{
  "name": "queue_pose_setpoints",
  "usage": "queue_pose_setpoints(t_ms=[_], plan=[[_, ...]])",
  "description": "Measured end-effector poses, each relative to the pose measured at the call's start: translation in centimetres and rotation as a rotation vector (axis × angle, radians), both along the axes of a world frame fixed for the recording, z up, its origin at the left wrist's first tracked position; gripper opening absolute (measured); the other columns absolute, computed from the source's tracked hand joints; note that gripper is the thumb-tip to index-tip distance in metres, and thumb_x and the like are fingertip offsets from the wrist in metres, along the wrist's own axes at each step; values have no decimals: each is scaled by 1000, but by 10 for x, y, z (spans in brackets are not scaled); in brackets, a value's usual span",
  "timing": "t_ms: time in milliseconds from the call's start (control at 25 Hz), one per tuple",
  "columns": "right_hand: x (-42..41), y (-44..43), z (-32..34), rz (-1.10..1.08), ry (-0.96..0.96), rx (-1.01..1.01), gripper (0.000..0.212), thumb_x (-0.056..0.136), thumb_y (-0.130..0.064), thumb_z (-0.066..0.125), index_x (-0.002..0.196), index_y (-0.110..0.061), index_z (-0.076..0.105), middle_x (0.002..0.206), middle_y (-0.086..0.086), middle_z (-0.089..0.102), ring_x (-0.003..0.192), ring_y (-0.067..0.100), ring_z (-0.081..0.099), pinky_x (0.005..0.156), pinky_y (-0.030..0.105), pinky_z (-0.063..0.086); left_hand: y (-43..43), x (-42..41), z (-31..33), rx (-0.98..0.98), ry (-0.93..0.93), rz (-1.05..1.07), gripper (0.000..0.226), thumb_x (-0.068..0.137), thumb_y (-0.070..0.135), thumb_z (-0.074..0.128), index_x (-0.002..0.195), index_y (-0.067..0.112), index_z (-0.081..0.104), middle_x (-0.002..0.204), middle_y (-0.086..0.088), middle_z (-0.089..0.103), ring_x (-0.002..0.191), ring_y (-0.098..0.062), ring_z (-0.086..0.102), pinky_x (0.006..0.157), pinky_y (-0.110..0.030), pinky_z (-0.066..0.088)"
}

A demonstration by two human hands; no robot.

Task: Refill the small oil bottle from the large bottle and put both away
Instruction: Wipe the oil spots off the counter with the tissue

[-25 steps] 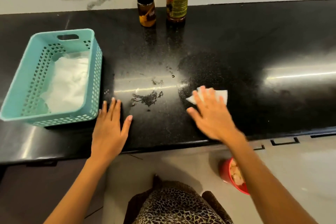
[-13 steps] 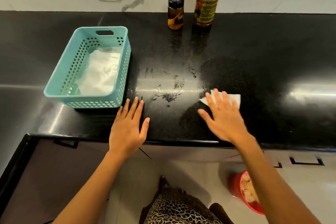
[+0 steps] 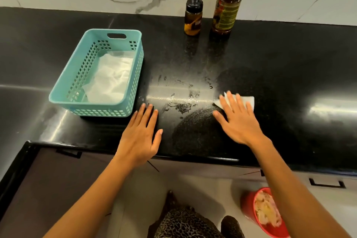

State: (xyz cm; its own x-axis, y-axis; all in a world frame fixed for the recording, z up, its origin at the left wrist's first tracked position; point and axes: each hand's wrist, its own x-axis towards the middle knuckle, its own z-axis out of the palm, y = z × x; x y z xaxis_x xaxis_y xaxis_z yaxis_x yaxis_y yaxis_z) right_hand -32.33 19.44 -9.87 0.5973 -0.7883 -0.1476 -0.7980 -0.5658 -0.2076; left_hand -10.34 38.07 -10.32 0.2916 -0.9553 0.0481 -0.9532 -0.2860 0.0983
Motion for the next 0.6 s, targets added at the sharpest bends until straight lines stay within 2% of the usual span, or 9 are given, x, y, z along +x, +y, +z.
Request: queue_pose_setpoints(t_ms=[80, 160, 240, 280, 360, 440, 520, 600], plan=[[47, 3, 7, 79, 0, 1, 92, 73, -77, -11, 148, -25, 0, 157, -1, -8, 143, 21, -12, 116, 47, -3, -4, 4, 2, 7, 7, -21, 66, 89, 46, 26, 137, 3, 39, 147, -16, 34, 140, -30, 24, 115, -39, 19], [68, 39, 6, 302, -40, -29, 95, 72, -76, -16, 148, -22, 5, 157, 1, -2, 143, 22, -9, 116, 46, -3, -6, 6, 3, 5, 21, -22, 65, 88, 46, 29, 133, 2, 44, 144, -18, 38, 138, -31, 28, 115, -40, 21], [45, 73, 0, 499, -92, -59, 82, 84, -69, -4, 148, -22, 18, 156, 0, 11, 144, 21, 2, 115, 41, 1, -5, 7, 2, -9, 22, -31, 64, 88, 47, 29, 133, 2, 43, 145, -17, 37, 139, -30, 26, 115, -38, 16], [24, 75, -1, 516, -123, -82, 75, 89, -65, 3, 146, -21, 24, 154, -1, 17, 143, 21, 10, 114, 39, 4, -5, 7, 2, -11, 25, -37, 65, 88, 47, 28, 134, 3, 41, 146, -16, 35, 140, -29, 23, 115, -37, 12], [-10, 41, -1, 389, -126, -128, 75, 90, -66, 5, 145, -20, 25, 153, -1, 18, 142, 24, 16, 113, 37, 6, -6, 8, 0, -19, 34, -42, 67, 89, 49, 26, 139, 5, 35, 150, -12, 28, 143, -25, 16, 116, -35, 7], [-19, -14, 2, 133, -53, -89, 82, 82, -72, -1, 148, -24, 11, 156, -3, 3, 144, 21, 3, 114, 38, 1, -8, 9, -1, -17, 37, -54, 69, 89, 50, 24, 143, 7, 26, 154, -9, 20, 144, -22, 9, 116, -35, 3], [9, -65, 2, -65, 14, -5, 79, 83, -72, 2, 148, -27, 4, 157, -3, -6, 144, 19, -7, 115, 43, -1, -9, 10, -1, -1, 23, -63, 71, 90, 51, 22, 146, 7, 18, 154, -8, 15, 144, -22, 6, 116, -36, 2], [58, -73, 7, -32, 15, -22, 76, 86, -66, 3, 148, -23, 7, 157, 1, -2, 144, 24, -3, 115, 48, 3, -9, 10, -2, 5, 17, -67, 71, 90, 52, 21, 146, 8, 14, 154, -7, 13, 144, -23, 5, 116, -36, 1]])
